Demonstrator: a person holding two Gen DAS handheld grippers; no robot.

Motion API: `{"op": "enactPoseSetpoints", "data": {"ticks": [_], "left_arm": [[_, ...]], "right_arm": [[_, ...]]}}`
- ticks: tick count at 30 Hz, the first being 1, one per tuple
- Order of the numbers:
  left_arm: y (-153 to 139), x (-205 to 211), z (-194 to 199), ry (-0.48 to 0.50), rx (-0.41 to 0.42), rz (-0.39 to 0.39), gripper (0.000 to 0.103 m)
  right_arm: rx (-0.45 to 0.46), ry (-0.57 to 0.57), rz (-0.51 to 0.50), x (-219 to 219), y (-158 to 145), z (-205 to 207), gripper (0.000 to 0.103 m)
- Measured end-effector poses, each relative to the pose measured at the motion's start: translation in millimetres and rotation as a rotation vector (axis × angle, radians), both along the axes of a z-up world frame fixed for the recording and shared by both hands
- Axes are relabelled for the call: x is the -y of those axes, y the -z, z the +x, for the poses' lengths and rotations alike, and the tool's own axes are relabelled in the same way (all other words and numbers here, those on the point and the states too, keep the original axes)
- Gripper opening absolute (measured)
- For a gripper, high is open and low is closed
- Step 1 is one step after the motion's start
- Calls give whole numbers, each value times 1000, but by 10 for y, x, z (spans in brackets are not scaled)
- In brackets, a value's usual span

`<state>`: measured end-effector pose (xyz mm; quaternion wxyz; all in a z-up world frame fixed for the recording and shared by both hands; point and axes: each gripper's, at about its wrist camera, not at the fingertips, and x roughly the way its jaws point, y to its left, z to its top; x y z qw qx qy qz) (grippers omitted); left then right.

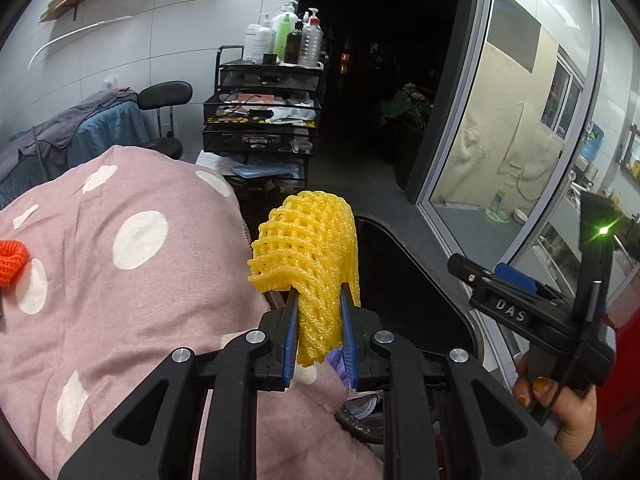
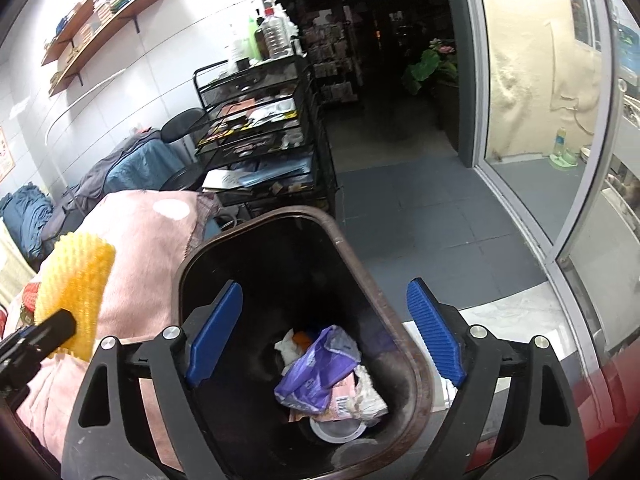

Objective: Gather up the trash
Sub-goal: 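Lower the yellow foam net into the bin and open the left tool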

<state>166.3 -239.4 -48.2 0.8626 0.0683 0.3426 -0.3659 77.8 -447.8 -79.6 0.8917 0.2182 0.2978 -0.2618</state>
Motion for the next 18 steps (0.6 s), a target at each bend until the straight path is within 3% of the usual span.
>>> {"op": "enactPoseSetpoints", "data": {"ticks": [14, 17, 18], "left_arm": [[182, 402, 51, 39, -20, 91, 20], [217, 462, 39, 51, -17, 120, 30], [226, 471, 34, 50, -15, 127, 40]], "right_arm": [[6, 57, 10, 224, -11, -133, 86], [7, 62, 12, 244, -11, -152, 86], [8, 64, 13, 246, -11, -157, 86]]}}
